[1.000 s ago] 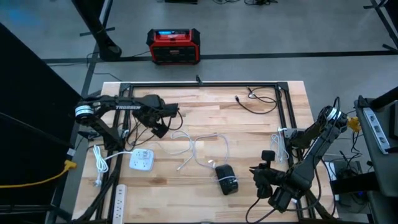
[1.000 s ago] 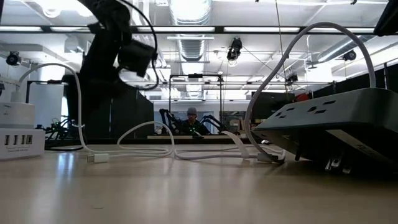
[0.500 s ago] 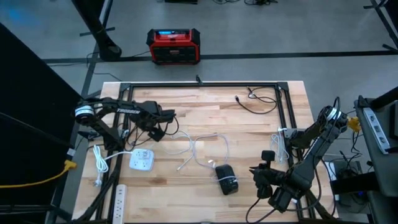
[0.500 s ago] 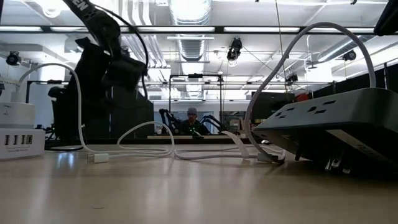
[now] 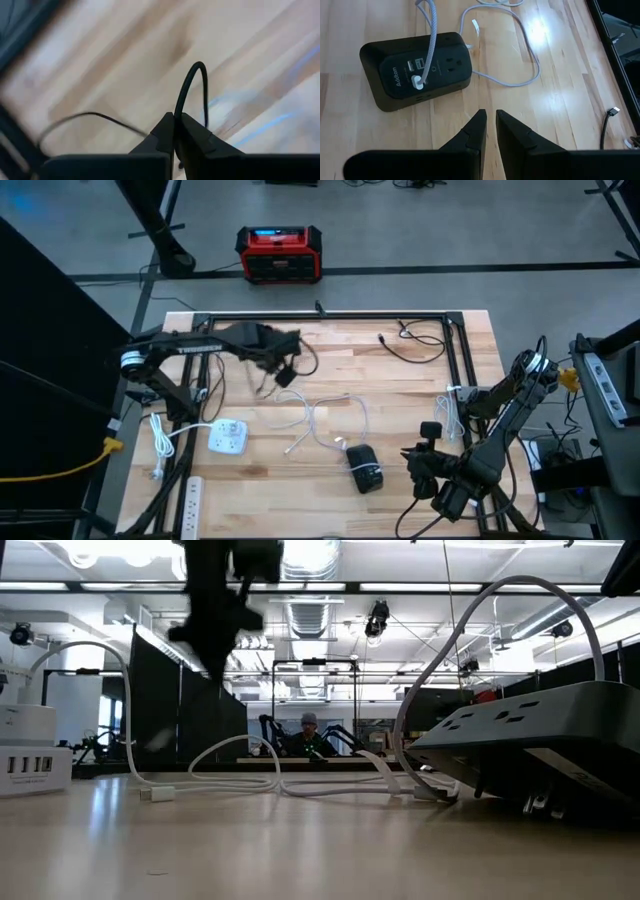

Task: Insert USB
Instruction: Insert the middle left black charger cable into the bottom white outlet extension

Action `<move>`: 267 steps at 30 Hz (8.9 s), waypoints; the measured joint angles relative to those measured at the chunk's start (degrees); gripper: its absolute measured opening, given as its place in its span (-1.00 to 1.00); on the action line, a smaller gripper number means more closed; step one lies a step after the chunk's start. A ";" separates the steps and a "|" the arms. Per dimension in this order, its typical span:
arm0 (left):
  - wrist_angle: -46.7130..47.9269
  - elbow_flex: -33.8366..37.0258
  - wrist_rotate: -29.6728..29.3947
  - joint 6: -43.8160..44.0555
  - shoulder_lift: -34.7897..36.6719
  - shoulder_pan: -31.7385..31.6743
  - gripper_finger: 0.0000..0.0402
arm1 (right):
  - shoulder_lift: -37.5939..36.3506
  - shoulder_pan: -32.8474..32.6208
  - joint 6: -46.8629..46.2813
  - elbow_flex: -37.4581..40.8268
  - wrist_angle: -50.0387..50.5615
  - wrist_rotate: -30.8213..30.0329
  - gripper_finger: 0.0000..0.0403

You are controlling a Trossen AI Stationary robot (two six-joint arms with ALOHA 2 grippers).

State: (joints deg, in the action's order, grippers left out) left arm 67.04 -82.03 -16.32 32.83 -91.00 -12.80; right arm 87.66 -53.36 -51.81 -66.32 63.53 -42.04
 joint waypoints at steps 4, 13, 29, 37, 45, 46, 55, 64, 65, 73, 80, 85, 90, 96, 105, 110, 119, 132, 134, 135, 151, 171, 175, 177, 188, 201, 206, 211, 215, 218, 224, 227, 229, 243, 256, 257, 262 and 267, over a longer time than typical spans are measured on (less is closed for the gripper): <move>-1.59 -11.50 -1.20 -0.90 0.00 2.78 -0.99 | 0.00 0.00 0.02 0.00 0.00 -0.09 -0.86; -4.50 -24.01 -1.74 -1.10 0.02 8.85 -0.99 | -1.11 2.20 3.93 1.40 -2.28 -20.73 -0.84; -4.69 -22.85 -2.84 2.11 0.00 19.30 -0.99 | -3.27 24.68 55.42 10.27 -73.65 6.60 -0.08; -7.45 -22.91 -5.15 2.77 0.00 24.08 -0.99 | 4.85 30.18 56.09 10.45 -91.70 12.87 -0.15; -8.10 -22.91 -5.68 3.24 0.00 26.66 -0.99 | 12.62 31.82 56.92 10.45 -105.35 4.47 -0.17; -8.08 -22.91 -5.70 3.33 0.00 26.90 -0.99 | 13.03 31.91 57.02 10.45 -105.68 3.91 -0.17; -8.11 -22.91 -5.97 3.87 0.00 27.65 -0.99 | 12.94 33.34 55.27 10.45 -108.06 6.78 -0.21; -8.44 -22.93 -7.19 4.18 0.00 27.81 -0.99 | 14.90 35.57 49.65 9.93 -106.76 10.53 -0.55; -8.46 -22.92 -7.20 4.17 0.00 27.81 -0.99 | 15.13 35.51 49.86 9.78 -106.74 10.58 -0.65; -7.71 -22.93 -7.30 3.61 0.00 27.83 -0.98 | 15.16 33.36 53.69 9.57 -107.10 9.11 -0.98; 0.78 -22.94 -6.87 3.77 0.00 28.11 -0.93 | 14.74 31.08 55.34 9.49 -104.07 8.64 -0.98; 11.94 -22.94 -6.12 9.26 -0.04 29.61 -0.92 | 13.05 29.73 55.46 9.49 -99.84 8.41 -0.99; 20.23 -22.94 -6.60 16.89 -0.04 32.19 -0.92 | 9.42 29.62 56.21 9.49 -99.29 8.81 -0.99; 22.39 -23.77 -6.75 18.75 0.65 33.43 -0.92 | 6.60 29.64 54.89 9.46 -95.51 9.19 -1.00; 14.31 -33.21 -12.74 12.32 1.09 33.27 -0.83 | 7.08 29.66 52.90 9.55 -93.75 11.01 -1.00; 8.88 -38.59 -14.51 7.56 1.05 33.14 -0.49 | 7.08 29.71 52.90 9.55 -94.07 10.97 -1.00; 15.43 -38.54 -13.91 14.47 1.12 37.85 -0.07 | 4.61 29.46 59.80 9.68 -104.71 10.03 -1.00; -13.06 -17.55 -25.40 7.58 0.03 46.89 -0.19 | -4.44 29.61 62.96 13.14 -111.85 16.01 -1.00; -23.56 -13.57 -25.71 0.16 -0.08 46.86 -0.22 | -3.63 29.59 62.90 13.16 -112.63 19.44 -1.00; -28.20 -11.85 -25.95 -3.55 -0.09 46.82 -0.23 | -3.34 29.59 62.88 13.16 -113.04 20.86 -1.00; -58.02 -4.72 -40.54 -32.96 -0.04 51.11 -0.39 | -4.92 28.35 63.40 14.75 -117.88 25.64 -1.00; -75.21 -0.40 -31.64 -42.65 -0.59 46.80 -0.28 | -4.87 28.11 63.16 14.75 -118.39 28.81 -1.00; -75.63 -0.40 -31.49 -42.79 -0.66 46.87 -0.35 | -4.87 28.11 63.22 14.75 -118.33 28.81 -1.00; -76.29 -0.40 -31.49 -42.83 -0.66 46.87 -0.39 | -4.87 28.11 63.27 14.75 -118.31 28.80 -1.00; -78.83 -0.40 -30.92 -44.79 -0.66 46.87 -0.54 | -4.83 28.11 63.33 14.73 -118.25 28.98 -1.00; -80.69 -0.40 -30.92 -45.23 -0.66 46.85 -0.93 | -4.83 28.11 63.40 14.73 -117.83 29.09 -1.00; -80.32 -0.40 -30.92 -45.27 -0.66 46.85 -0.93 | -4.83 28.11 63.40 14.73 -117.81 29.03 -1.00; -80.00 -0.40 -30.94 -45.32 -0.62 46.89 -0.93 | -4.83 28.11 63.37 14.73 -117.69 29.03 -1.00; -77.61 -0.42 -30.94 -44.08 -0.24 47.02 -0.93 | -4.99 28.13 60.65 14.71 -115.32 28.99 -0.95; -75.05 -0.42 -31.56 -42.59 0.11 47.12 -0.93 | -5.18 28.14 59.84 14.67 -111.57 28.90 -0.69; -66.59 -0.44 -32.28 -34.84 1.83 47.60 -0.93 | -5.79 28.07 58.91 14.67 -105.17 29.00 -0.10; -59.21 -0.45 -32.05 -28.45 2.62 49.06 -0.93 | -7.11 27.38 58.31 14.67 -100.63 28.96 0.04; -53.24 -0.45 -29.94 -22.58 3.45 49.99 -0.93 | -8.17 26.53 58.37 14.67 -96.86 28.98 0.07; -11.73 -0.49 -5.27 7.15 2.82 57.05 -0.93 | -8.83 19.36 55.99 14.73 -87.12 28.58 -0.15; -5.92 -0.47 3.93 20.68 -3.32 68.26 -0.93 | -8.79 19.21 52.50 14.75 -83.36 28.48 -0.29; -5.24 -0.47 3.54 22.91 -3.61 69.74 -0.93 | -8.79 19.21 52.26 14.76 -83.00 28.48 -0.30; -2.10 -0.47 -0.59 33.70 -4.50 76.54 -0.93 | -8.79 19.21 51.71 14.97 -82.79 28.48 -0.36; 3.56 -0.45 -2.61 42.08 -4.55 81.01 -0.93 | -8.79 19.21 51.23 14.97 -82.88 28.48 -0.41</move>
State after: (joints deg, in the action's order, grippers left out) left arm 70.61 -82.49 -18.93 74.90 -95.55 68.21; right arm 78.87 -34.15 -0.57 -51.35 -19.36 -13.56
